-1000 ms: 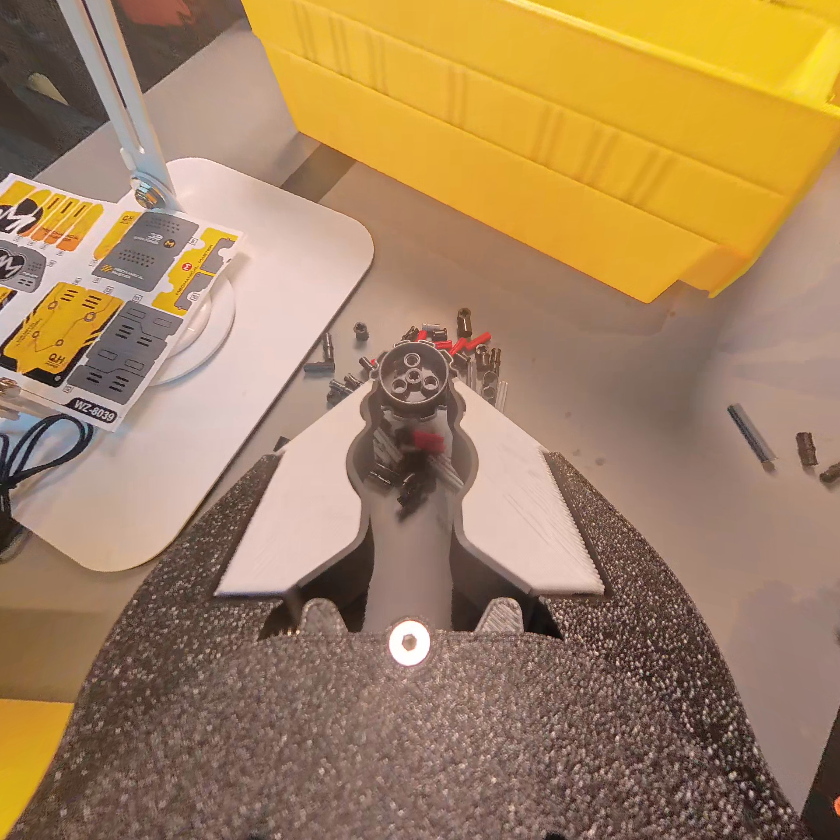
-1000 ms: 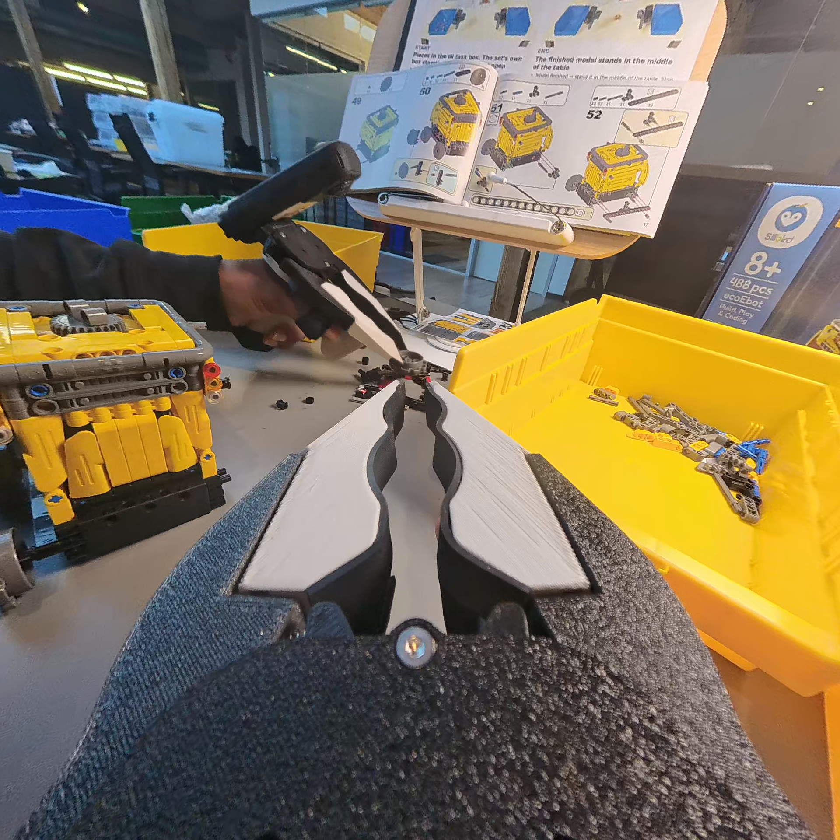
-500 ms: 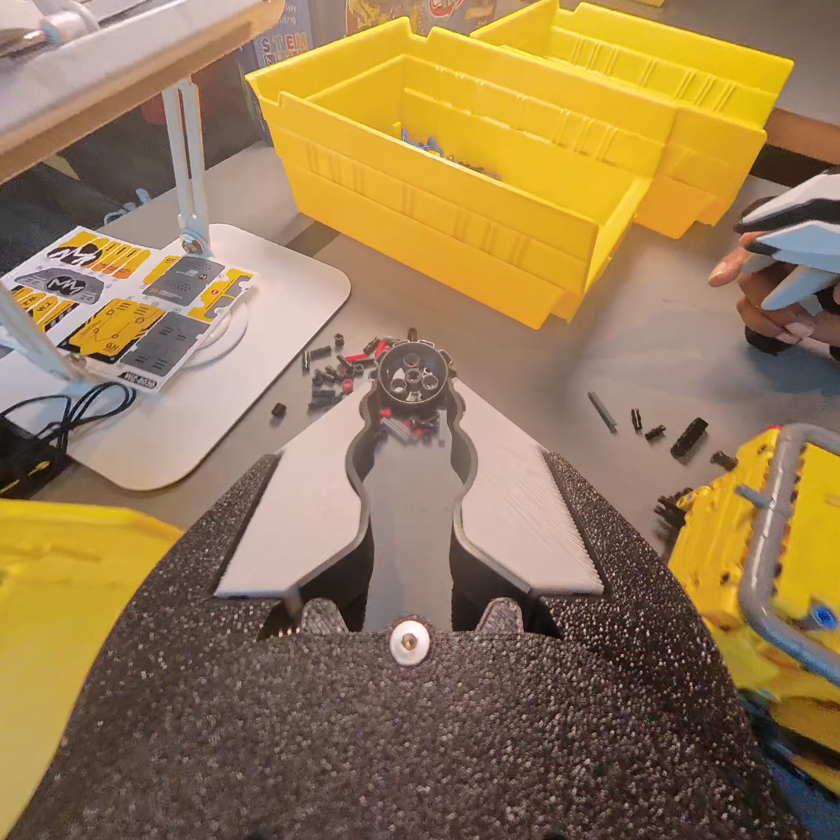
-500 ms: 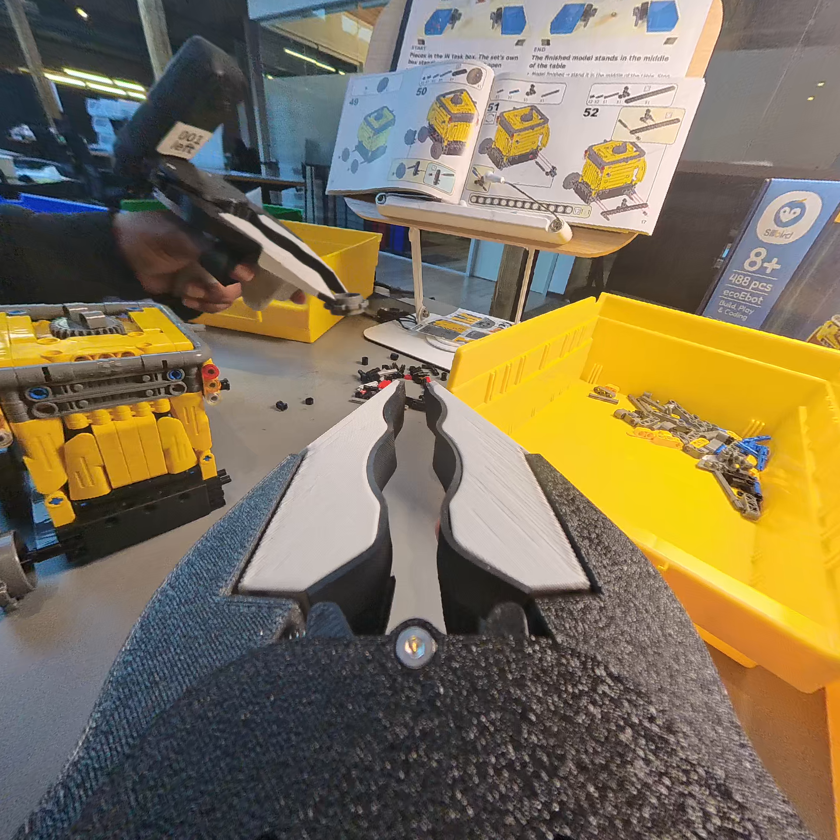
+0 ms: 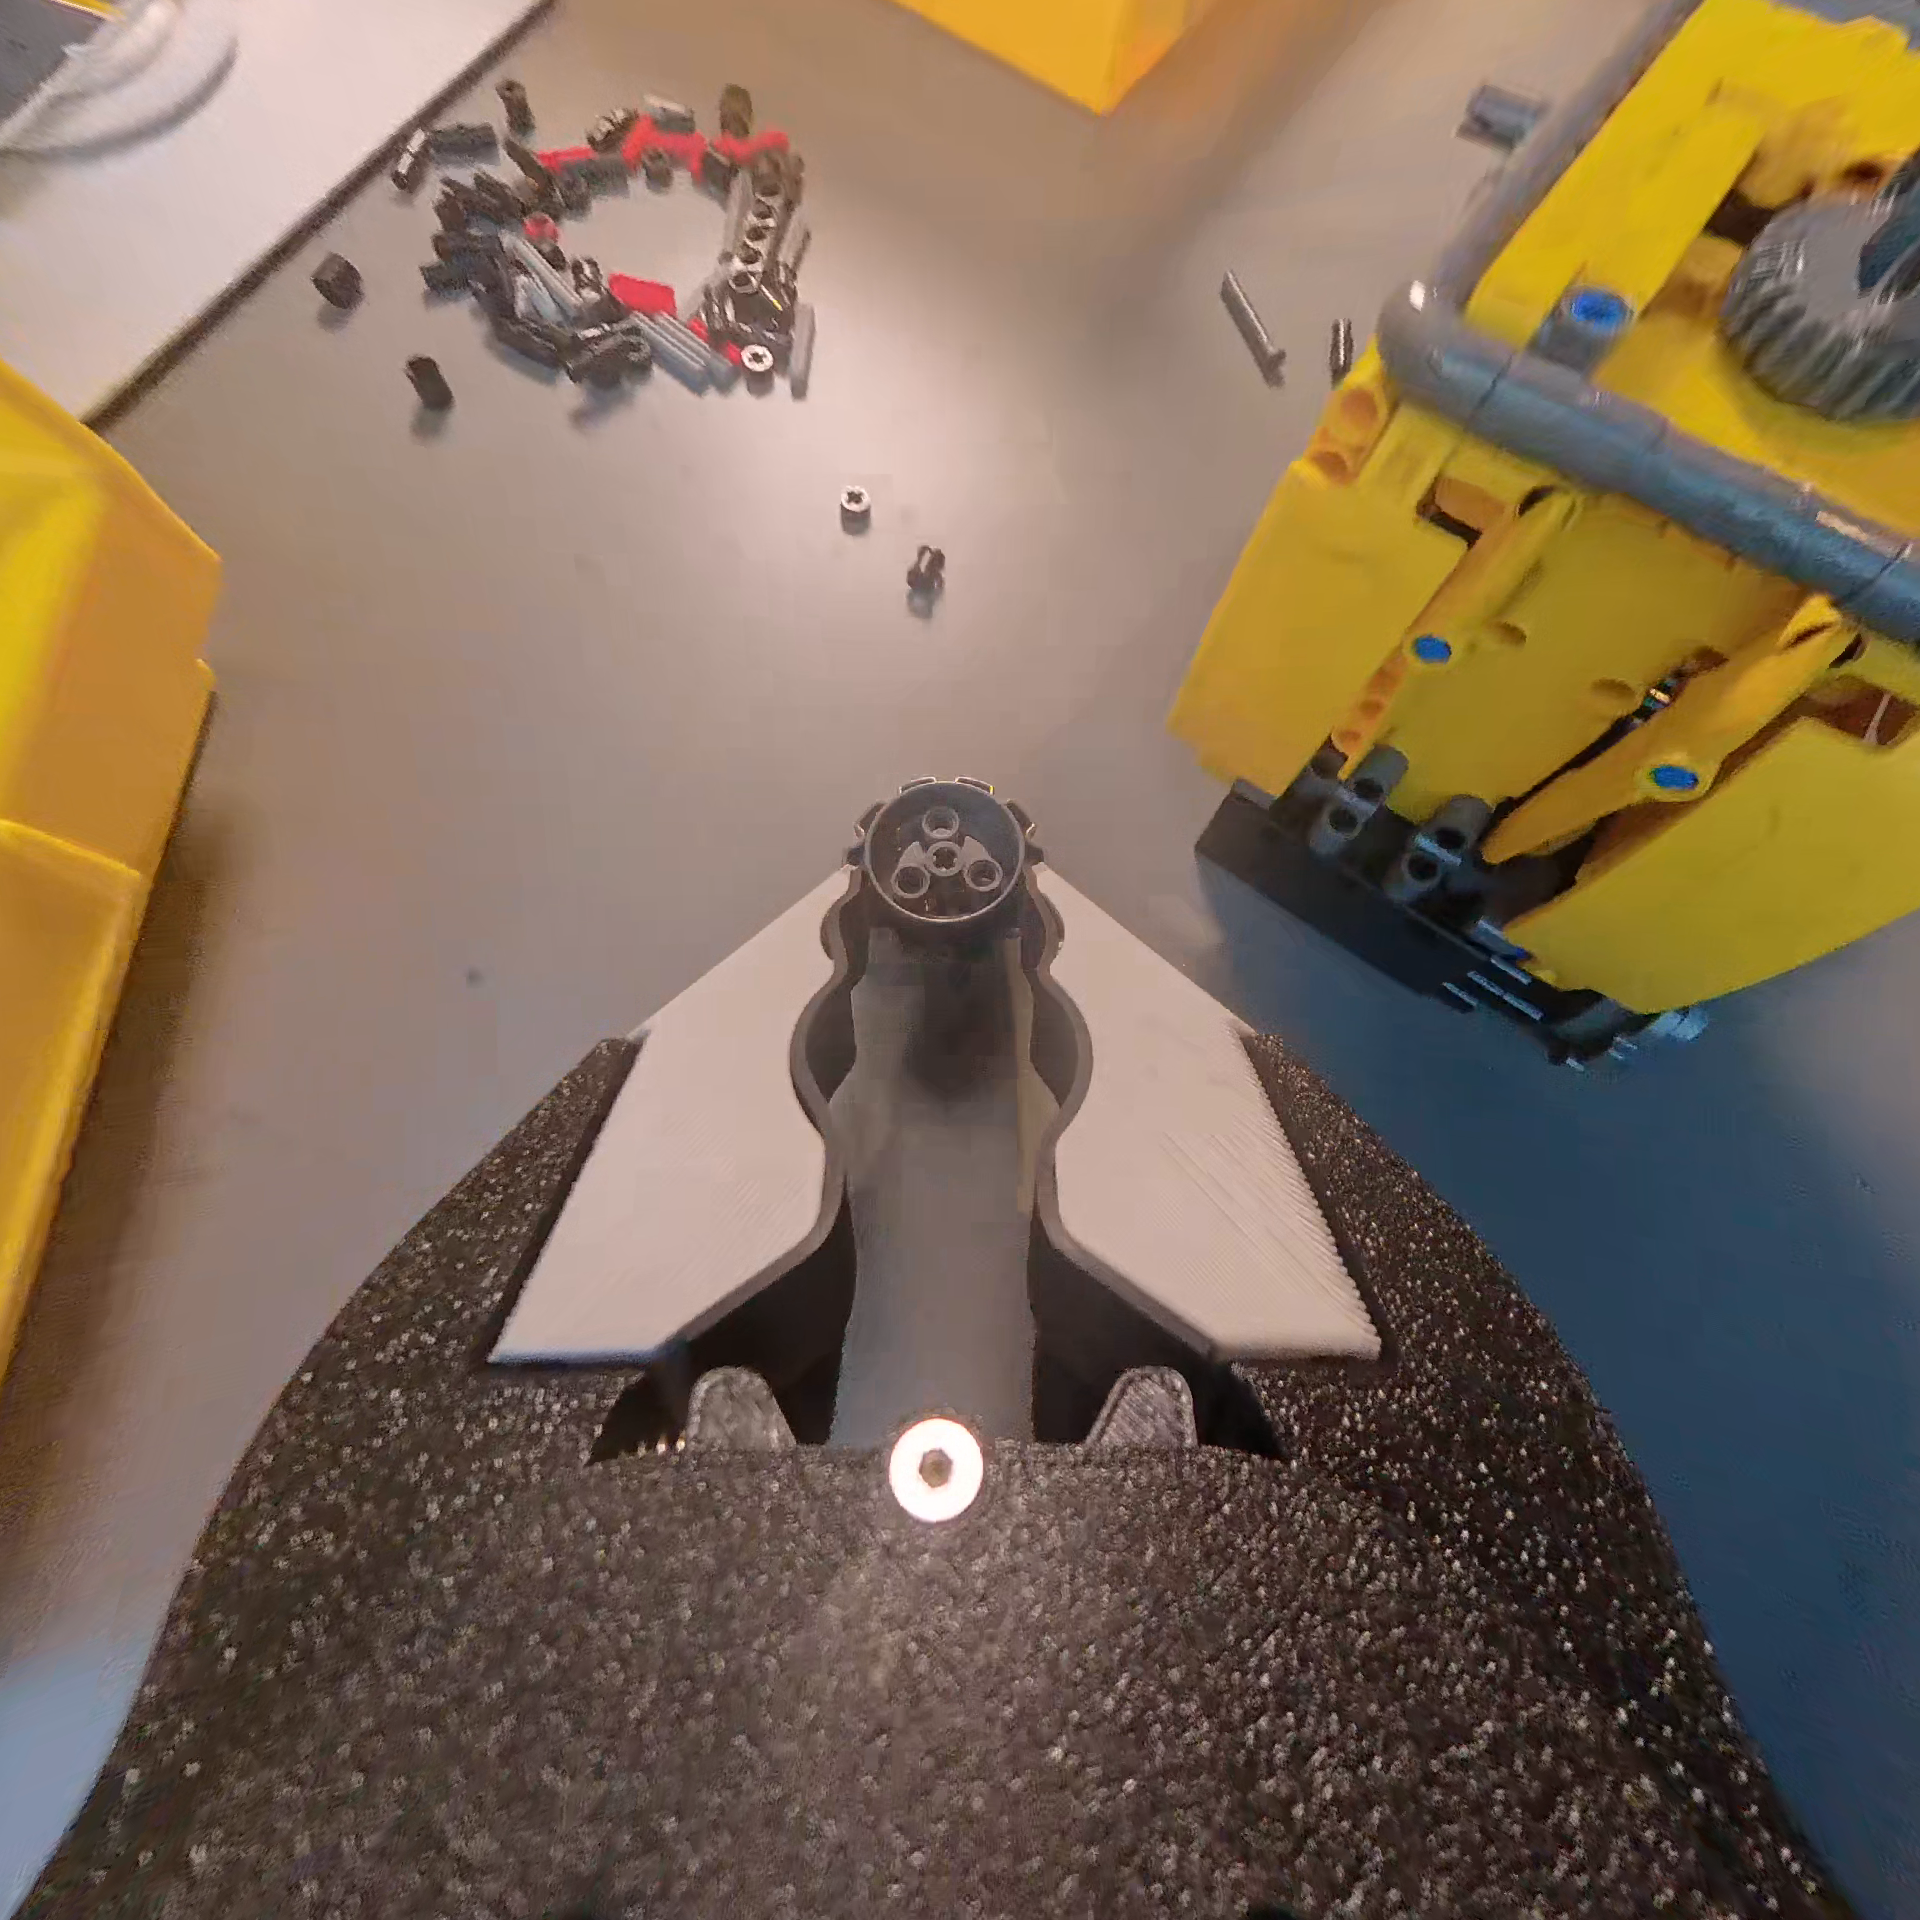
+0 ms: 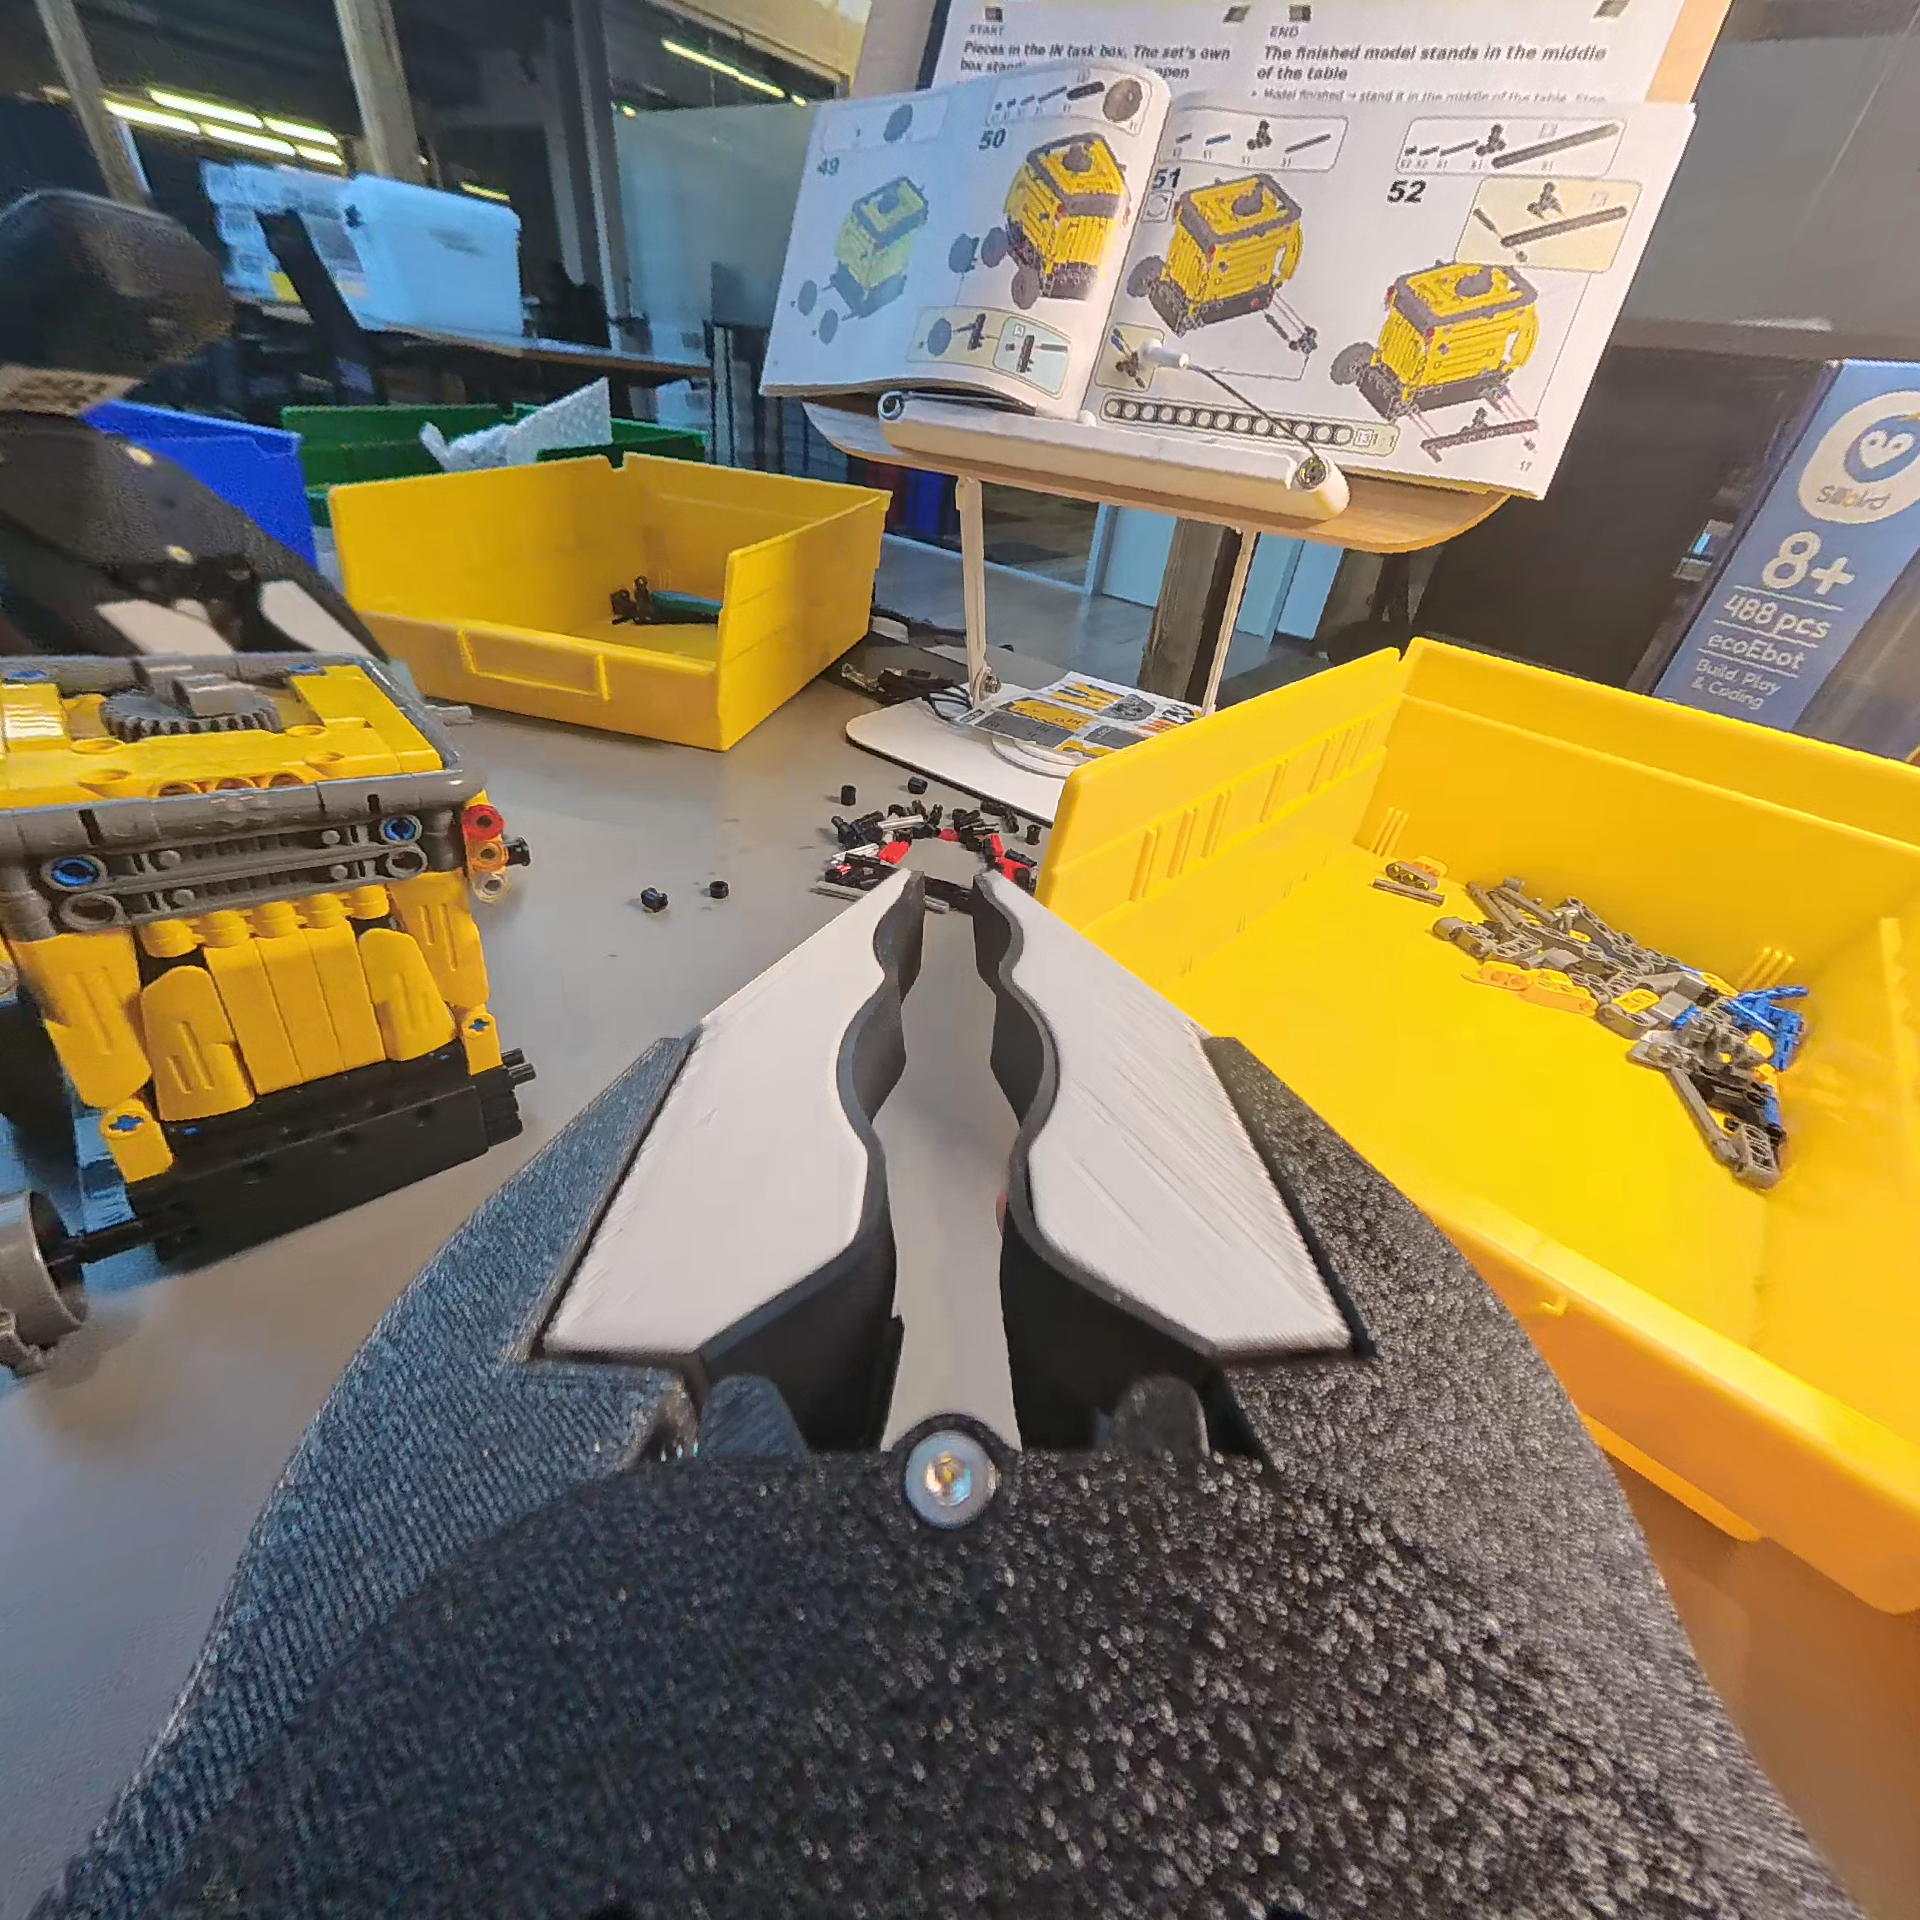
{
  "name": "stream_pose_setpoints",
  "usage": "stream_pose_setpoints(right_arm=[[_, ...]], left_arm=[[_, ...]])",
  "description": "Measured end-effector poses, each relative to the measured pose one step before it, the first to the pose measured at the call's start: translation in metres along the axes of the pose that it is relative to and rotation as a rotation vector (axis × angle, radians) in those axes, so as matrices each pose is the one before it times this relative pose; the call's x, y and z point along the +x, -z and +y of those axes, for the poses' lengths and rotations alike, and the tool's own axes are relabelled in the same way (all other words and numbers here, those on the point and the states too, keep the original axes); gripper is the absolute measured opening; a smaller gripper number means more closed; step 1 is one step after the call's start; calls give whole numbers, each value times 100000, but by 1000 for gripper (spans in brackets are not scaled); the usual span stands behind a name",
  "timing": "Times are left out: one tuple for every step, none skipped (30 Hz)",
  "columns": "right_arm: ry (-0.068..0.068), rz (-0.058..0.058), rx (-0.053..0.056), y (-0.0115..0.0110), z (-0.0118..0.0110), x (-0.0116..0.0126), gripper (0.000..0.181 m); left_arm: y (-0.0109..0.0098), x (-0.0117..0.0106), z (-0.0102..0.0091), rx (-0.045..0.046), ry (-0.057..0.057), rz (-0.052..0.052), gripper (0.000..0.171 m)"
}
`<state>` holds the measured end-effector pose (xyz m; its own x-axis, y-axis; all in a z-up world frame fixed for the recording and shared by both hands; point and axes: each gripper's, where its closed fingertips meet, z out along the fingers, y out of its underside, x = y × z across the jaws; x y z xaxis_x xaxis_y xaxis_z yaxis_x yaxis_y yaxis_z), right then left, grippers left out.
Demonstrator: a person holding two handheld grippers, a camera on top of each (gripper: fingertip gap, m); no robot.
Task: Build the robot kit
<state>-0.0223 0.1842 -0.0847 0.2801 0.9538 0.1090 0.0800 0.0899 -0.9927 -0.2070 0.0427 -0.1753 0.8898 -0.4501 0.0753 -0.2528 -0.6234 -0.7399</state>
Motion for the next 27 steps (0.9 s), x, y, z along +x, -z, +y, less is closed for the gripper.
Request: stream_pose_setpoints(right_arm=[[-353,-146,-464,-61,87,19,9],[-308,-86,-328,-52,56,6,9],[-270,-90,-174,-25,37,19,9],[-186,18,-3,1,13,20,9],[-131,148,163,24,-19,32,10],[-208,153,249,35,-38,44,10],[-173,202,294,41,-34,55,9],[-205,121,281,42,-42,42,10],[-229,-33,177,27,-19,22,10],[-244,-57,17,4,-7,29,9],[-198,-83,-49,-5,9,3,10],[-134,-63,-85,-12,13,8,10],[-44,-68,-82,-7,11,-6,10],[-21,-85,-68,2,10,-4,10],[-28,12,-10,1,1,0,10],[-37,15,33,4,-3,12,10],[-64,77,50,13,-15,22,10],[-99,25,12,6,0,9,10],[-148,-1,-68,-14,21,14,10],[-132,-26,-126,-19,18,10,10],[-94,-121,-191,-21,26,-13,10],[-65,-153,-267,-38,45,-12,10],[18,-195,-356,-38,46,-24,10],[151,-197,-368,-39,55,-47,10],[293,-118,-258,-28,29,-51,10],[429,66,-25,-7,-3,-36,10],[396,263,214,33,-32,6,10]], left_arm=[[-227,261,371,-1634,-1396,38,26],[-150,176,91,-459,-801,142,26],[-60,181,-79,-7,-137,924,26],[-37,117,-57,-305,-9,1011,26],[-33,37,-24,-326,-313,603,26],[-41,-46,-43,-145,-508,-87,26],[-61,-89,-28,20,-694,-610,26],[-48,-17,-23,139,-627,-329,26],[-24,9,-15,139,-346,-140,26],[-13,7,-4,104,-175,-115,27],[22,5,18,45,-118,-48,27],[40,-7,20,46,-48,17,27],[80,-3,-16,269,154,113,30],[139,3,-101,792,439,475,34],[216,43,-238,1635,851,890,36],[281,-42,-387,2518,1291,590,36],[301,-80,-506,2992,1389,396,36],[280,-127,-583,3171,1209,217,36],[208,-205,-724,3447,877,-354,35],[59,-330,-922,3514,543,-904,34],[-164,-362,-1078,2986,235,-791,31],[-444,-331,-1189,2192,-443,-405,29],[-724,-423,-1162,1295,-1273,-501,25],[-1029,-547,-958,-23,-1521,-659,19],[-1272,-465,-621,-1812,-989,654,15],[-1463,-259,-341,-3058,16,2395,13],[-1519,-309,-347,-2543,398,2219,12]])
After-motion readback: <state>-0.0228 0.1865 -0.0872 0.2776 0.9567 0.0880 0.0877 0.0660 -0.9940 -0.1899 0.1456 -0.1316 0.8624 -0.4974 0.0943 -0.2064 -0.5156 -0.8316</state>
